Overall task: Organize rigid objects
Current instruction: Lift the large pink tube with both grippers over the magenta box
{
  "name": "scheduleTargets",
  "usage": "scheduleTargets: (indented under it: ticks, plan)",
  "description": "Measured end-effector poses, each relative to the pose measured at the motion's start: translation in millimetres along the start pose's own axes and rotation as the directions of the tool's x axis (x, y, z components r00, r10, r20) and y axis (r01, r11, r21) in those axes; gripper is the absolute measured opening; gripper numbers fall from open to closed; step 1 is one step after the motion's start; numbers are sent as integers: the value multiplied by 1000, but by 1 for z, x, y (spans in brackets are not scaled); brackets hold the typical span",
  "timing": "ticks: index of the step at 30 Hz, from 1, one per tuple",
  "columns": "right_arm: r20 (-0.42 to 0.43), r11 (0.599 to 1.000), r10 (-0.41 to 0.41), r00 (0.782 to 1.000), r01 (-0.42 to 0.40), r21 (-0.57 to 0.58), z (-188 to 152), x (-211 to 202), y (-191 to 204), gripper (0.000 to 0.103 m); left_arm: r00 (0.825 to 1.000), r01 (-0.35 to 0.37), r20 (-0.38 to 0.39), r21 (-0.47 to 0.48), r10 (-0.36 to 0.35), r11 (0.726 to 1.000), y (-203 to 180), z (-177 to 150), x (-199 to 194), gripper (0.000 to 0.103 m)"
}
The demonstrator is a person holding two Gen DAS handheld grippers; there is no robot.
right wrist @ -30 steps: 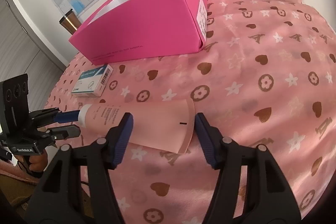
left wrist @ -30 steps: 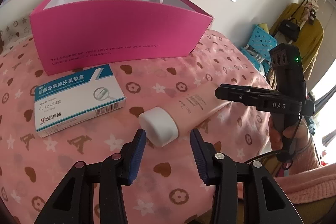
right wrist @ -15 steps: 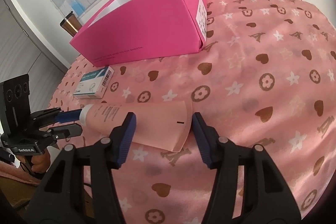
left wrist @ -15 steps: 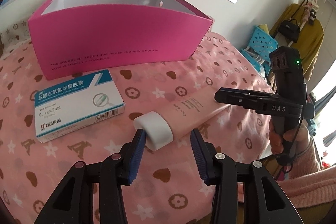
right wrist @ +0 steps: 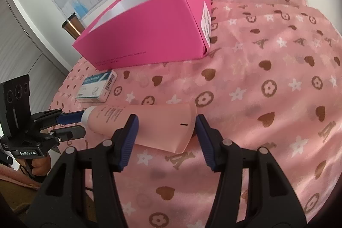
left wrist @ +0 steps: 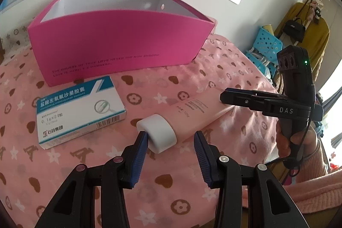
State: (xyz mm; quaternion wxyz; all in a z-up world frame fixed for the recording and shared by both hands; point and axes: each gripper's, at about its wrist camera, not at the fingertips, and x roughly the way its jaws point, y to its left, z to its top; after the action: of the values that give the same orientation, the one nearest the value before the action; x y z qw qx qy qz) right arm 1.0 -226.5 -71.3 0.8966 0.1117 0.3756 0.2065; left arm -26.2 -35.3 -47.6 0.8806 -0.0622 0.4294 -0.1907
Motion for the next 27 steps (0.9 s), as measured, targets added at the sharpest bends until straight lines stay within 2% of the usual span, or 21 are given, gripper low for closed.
scheduleTargets:
  ticks: [21, 27]
  plan:
    - [124, 998, 21, 992, -13, -64, 36, -31, 16, 58, 991, -18, 132, 38, 13, 999, -4, 34, -29, 47]
    - [169, 995, 33, 985, -17, -93, 54, -38, 24, 58, 983, -44, 181, 47, 35, 998, -2, 52, -40, 47]
